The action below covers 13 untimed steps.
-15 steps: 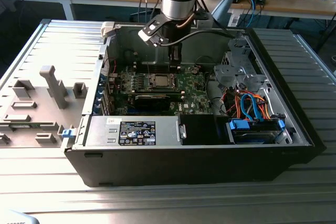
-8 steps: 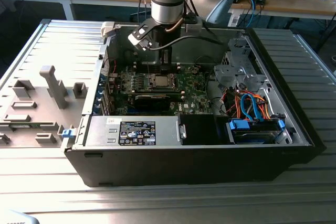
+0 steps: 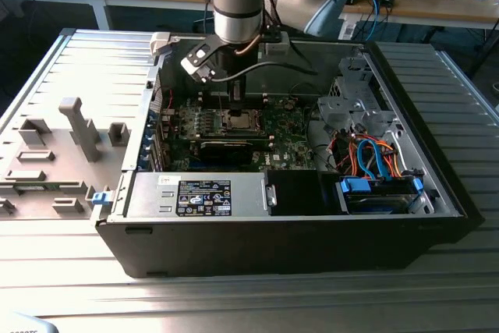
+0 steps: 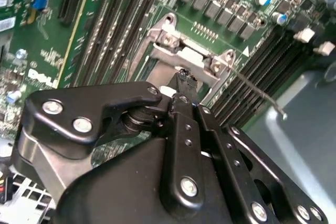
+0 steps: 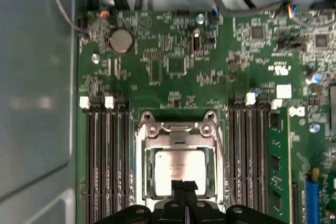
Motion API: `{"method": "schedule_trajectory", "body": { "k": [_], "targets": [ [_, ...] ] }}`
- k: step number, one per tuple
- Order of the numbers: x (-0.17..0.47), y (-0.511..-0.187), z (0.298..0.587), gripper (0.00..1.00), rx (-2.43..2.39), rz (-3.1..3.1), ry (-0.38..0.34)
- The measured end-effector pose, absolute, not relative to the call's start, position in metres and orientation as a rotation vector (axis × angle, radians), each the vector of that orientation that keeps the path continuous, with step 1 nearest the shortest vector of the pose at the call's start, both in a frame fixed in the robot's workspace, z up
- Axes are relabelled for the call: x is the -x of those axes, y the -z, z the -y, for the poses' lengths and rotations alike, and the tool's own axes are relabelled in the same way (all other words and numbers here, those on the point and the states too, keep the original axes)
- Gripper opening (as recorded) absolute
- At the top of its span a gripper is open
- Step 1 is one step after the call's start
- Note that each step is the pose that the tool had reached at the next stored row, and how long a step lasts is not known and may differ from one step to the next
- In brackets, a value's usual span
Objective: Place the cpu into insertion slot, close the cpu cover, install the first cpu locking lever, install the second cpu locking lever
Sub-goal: 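Close the cpu cover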
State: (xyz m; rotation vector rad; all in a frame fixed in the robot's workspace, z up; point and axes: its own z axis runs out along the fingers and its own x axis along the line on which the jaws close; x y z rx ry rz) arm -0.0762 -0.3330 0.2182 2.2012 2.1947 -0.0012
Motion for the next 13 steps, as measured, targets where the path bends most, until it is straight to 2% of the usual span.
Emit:
{"method": "schedule_trajectory", "body": {
  "k": [5, 13],
  "targets": [
    [0.085, -0.206, 0.332, 0.11, -2.201, -2.195, 0.001],
    [0.065, -0.208, 0.332, 0.11, -2.209, -2.203, 0.008]
  ]
}}
